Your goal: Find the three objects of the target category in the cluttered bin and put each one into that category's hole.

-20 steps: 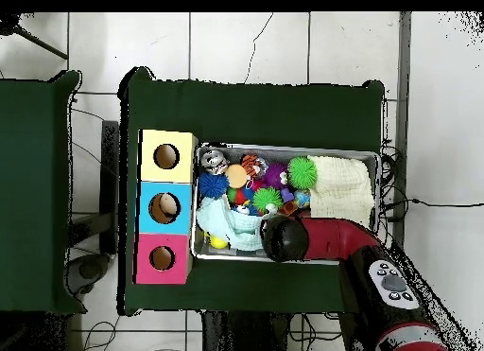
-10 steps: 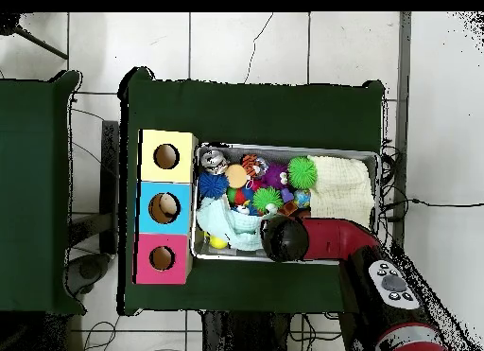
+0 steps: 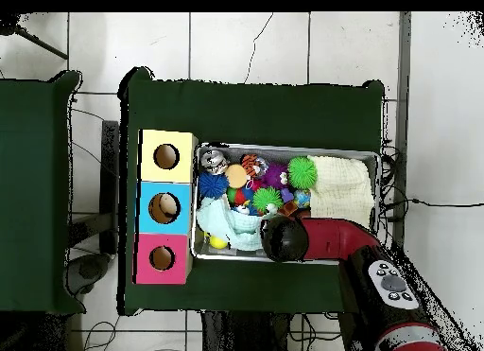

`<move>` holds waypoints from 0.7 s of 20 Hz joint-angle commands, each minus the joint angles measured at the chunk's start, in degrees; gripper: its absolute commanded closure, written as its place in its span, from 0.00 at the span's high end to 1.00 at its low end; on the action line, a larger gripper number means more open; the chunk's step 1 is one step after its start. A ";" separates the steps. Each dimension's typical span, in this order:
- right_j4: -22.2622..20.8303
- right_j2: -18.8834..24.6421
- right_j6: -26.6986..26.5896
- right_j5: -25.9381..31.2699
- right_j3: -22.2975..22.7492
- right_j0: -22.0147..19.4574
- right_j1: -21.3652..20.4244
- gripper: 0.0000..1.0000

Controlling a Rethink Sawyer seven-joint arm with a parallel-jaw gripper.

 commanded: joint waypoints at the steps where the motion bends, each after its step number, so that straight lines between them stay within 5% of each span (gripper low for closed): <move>1: -4.99 -1.30 5.60 -12.78 -5.60 -1.24 12.50 1.00; 14: -4.97 -1.07 5.28 -12.41 -5.73 -1.32 12.50 1.00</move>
